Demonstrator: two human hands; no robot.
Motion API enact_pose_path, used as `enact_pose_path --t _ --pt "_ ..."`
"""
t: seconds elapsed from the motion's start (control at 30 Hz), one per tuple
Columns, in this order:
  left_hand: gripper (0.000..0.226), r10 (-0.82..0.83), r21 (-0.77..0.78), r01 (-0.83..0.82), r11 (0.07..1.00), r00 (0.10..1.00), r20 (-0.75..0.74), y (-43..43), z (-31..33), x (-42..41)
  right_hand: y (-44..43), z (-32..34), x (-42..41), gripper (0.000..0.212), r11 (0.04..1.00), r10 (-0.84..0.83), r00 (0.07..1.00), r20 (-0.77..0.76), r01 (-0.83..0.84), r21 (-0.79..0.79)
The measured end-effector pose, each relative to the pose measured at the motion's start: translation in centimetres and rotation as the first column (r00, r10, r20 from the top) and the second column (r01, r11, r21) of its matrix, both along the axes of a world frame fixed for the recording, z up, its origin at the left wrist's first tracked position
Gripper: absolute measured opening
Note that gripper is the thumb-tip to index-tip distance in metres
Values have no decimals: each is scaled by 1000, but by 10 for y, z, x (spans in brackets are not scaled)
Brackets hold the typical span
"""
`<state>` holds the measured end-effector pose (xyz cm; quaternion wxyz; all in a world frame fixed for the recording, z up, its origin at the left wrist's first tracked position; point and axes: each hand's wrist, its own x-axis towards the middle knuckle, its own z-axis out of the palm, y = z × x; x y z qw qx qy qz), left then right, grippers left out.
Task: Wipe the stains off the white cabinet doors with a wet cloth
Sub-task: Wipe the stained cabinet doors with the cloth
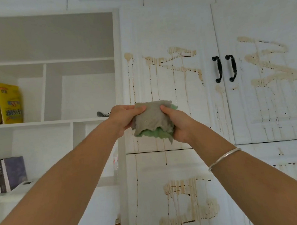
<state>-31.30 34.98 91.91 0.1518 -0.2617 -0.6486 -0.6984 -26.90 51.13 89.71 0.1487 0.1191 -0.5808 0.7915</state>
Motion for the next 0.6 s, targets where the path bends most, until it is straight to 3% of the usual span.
enact_pose_path --t 0.17,0.23,0.3,0.33,0.4,0.43,0.53,0.6 --pt "24 207 -143 -223 964 971 -120 11 27 -4 26 33 -2 22 997 -77 992 96 80 -22" --pt "25 277 -144 -305 942 943 -184 12 36 -6 38 50 -12 30 979 -190 982 3 190 -70" --pt "24 346 -85 -375 923 906 -244 13 43 -9 44 60 -21 34 919 -365 899 -240 390 62" --pt "22 382 -43 -407 912 886 -264 14 46 -11 44 59 -21 30 828 -417 806 -420 527 192" --pt "21 441 3 -459 889 854 -276 16 47 -18 46 48 -29 30 575 -309 621 -720 725 379" --pt "23 459 -3 -477 879 846 -272 17 46 -22 49 41 -39 35 449 -216 603 -768 760 470" --pt "29 497 -29 -518 855 834 -239 14 39 -43 47 16 -77 57 110 -79 730 -679 684 722" --pt "32 527 -41 -546 837 824 -210 8 34 -57 38 3 -97 62 -85 50 673 -738 739 668"
